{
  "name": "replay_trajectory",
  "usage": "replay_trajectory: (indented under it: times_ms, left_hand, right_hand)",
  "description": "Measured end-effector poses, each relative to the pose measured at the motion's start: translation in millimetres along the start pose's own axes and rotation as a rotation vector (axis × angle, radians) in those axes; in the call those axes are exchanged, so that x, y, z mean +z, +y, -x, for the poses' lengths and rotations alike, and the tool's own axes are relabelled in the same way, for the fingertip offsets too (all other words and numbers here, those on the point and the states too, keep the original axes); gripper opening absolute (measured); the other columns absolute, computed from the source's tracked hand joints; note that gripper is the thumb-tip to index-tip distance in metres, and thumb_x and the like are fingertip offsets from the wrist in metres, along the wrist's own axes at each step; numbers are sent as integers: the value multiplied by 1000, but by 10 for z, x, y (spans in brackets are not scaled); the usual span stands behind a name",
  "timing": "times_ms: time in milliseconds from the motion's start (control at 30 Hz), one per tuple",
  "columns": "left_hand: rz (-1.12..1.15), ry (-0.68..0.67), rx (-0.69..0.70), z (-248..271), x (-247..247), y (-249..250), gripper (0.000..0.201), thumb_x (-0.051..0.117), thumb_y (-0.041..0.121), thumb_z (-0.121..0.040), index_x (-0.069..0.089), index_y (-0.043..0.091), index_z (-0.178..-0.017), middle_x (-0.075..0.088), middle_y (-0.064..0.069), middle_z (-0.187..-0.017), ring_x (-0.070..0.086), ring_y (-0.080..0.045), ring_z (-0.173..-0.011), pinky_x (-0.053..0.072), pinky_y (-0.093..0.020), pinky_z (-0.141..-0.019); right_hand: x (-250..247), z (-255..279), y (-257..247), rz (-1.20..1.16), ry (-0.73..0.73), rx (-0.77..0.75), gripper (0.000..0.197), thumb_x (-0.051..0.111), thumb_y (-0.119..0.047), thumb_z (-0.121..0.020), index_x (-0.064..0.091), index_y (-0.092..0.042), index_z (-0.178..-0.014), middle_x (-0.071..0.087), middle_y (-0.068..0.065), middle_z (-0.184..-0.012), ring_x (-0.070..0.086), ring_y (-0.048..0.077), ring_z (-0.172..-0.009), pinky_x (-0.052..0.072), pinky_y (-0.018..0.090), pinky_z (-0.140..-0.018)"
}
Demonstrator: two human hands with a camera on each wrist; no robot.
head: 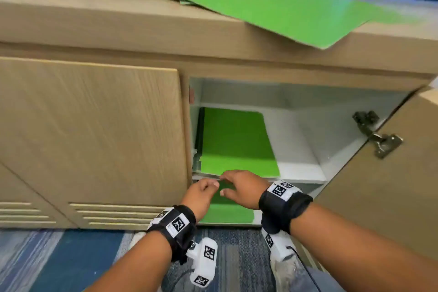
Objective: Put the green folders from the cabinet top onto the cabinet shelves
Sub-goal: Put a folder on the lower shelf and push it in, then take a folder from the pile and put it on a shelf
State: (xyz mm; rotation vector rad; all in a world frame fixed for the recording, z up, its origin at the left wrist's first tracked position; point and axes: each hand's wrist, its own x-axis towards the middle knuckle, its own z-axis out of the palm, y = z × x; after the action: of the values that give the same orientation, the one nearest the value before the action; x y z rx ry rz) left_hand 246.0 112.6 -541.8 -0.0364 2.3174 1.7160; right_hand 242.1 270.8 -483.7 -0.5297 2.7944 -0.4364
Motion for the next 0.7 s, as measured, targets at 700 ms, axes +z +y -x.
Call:
replay_trajectory:
  times_ms: [700]
  left_hand:
    - [-863, 414, 831, 1100, -688, 3307, 52, 55, 32, -85, 41, 31, -134, 42, 6, -138, 40, -15, -127, 36, -36, -109]
  right_hand:
    - [-2395, 1342, -655, -554, 309, 36, 20, 64, -30, -86, 65, -11, -93, 63, 2, -79, 58, 10, -68, 50, 26, -62]
